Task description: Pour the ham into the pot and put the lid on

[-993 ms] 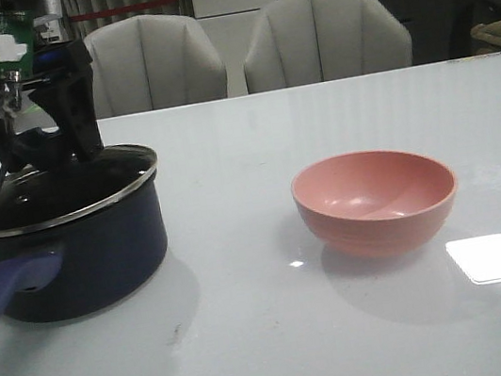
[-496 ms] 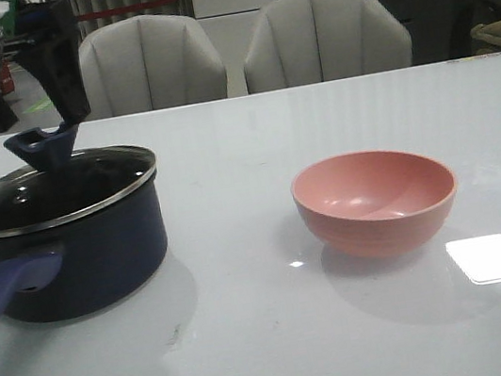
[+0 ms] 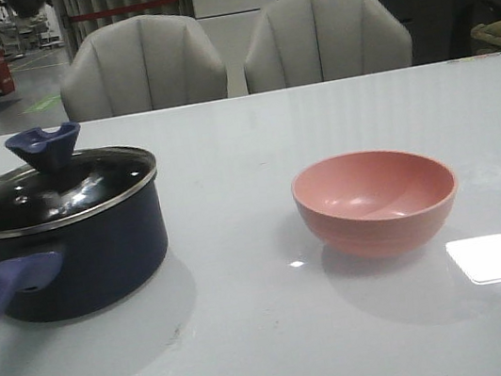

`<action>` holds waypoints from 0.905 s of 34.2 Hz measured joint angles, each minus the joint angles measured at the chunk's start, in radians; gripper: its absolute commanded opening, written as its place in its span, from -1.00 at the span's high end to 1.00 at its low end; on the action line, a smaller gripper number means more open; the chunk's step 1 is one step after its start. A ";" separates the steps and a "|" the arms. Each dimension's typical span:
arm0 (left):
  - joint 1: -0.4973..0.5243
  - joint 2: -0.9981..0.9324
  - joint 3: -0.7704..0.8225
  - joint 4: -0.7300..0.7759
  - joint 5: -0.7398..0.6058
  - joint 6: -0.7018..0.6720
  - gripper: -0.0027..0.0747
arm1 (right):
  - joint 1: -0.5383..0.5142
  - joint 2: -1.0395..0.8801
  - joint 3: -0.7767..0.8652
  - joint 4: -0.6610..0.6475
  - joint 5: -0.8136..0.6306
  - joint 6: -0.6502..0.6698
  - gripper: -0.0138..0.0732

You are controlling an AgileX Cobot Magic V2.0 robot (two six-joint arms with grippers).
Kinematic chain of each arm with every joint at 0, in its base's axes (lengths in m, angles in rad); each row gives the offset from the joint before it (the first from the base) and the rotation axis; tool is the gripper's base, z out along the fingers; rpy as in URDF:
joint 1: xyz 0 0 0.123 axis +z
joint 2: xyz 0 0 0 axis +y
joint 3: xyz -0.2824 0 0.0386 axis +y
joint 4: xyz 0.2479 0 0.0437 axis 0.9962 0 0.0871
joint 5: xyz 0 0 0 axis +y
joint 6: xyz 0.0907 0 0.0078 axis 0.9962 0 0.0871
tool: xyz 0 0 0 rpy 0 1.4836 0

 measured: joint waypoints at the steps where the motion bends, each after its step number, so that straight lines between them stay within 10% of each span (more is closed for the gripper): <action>1: 0.000 -0.037 0.021 0.000 -0.021 0.000 -0.63 | 0.000 0.000 0.000 0.000 0.000 0.000 0.35; 25: 0.000 -0.998 0.931 -0.041 -0.519 0.000 -0.62 | 0.000 0.000 0.000 0.000 0.000 0.000 0.35; 31: 0.000 -1.237 1.077 -0.043 -0.526 0.000 -0.26 | 0.000 0.000 0.000 0.000 0.000 0.000 0.35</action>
